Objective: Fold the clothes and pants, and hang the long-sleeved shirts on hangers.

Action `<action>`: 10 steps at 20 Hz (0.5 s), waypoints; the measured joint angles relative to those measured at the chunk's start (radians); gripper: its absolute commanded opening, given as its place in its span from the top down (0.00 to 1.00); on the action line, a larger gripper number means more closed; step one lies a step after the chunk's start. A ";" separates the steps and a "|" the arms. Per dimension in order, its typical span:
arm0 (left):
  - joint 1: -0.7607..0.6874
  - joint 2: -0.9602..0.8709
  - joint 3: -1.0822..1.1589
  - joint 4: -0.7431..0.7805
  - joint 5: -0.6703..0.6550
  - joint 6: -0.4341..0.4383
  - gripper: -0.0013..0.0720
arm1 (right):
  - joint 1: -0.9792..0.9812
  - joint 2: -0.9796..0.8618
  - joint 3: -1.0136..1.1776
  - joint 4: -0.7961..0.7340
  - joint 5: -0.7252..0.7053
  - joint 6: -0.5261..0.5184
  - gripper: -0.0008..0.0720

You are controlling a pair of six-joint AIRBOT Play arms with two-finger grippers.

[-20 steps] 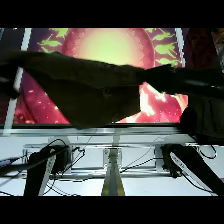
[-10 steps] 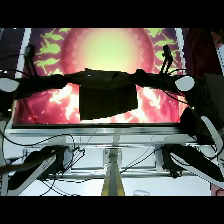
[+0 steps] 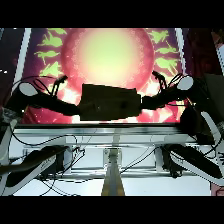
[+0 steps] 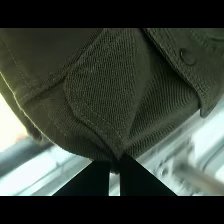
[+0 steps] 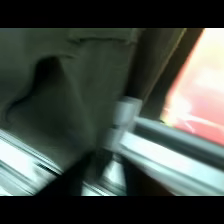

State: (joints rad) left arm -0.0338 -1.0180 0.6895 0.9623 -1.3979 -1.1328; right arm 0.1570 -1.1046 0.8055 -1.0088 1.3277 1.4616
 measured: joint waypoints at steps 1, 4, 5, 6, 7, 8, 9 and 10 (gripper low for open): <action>-0.006 -0.001 -0.018 0.012 0.002 -0.010 0.21 | 0.008 -0.001 -0.003 -0.007 0.002 -0.012 0.01; -0.019 -0.001 -0.047 0.014 0.059 -0.013 0.04 | 0.027 -0.002 -0.008 -0.030 -0.073 -0.027 0.01; -0.022 -0.002 -0.052 0.002 0.092 -0.013 0.04 | 0.029 -0.003 -0.008 -0.045 -0.117 -0.024 0.01; -0.024 -0.001 -0.057 -0.008 0.113 -0.013 0.04 | 0.031 -0.006 -0.010 -0.060 -0.146 -0.011 0.01; -0.025 -0.002 -0.060 -0.027 0.144 -0.014 0.04 | 0.032 -0.013 -0.010 -0.077 -0.171 -0.005 0.01; -0.026 -0.002 -0.061 -0.048 0.177 -0.014 0.04 | 0.034 -0.024 -0.010 -0.095 -0.198 0.001 0.01; -0.027 -0.002 -0.063 -0.062 0.198 -0.016 0.04 | 0.034 -0.039 -0.010 -0.116 -0.209 0.007 0.01; -0.027 -0.002 -0.064 -0.076 0.213 -0.016 0.04 | 0.032 -0.058 -0.010 -0.130 -0.216 0.010 0.02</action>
State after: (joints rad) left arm -0.0608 -1.0195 0.6254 0.8864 -1.1851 -1.1492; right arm 0.1894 -1.1629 0.7952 -1.1389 1.1118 1.4715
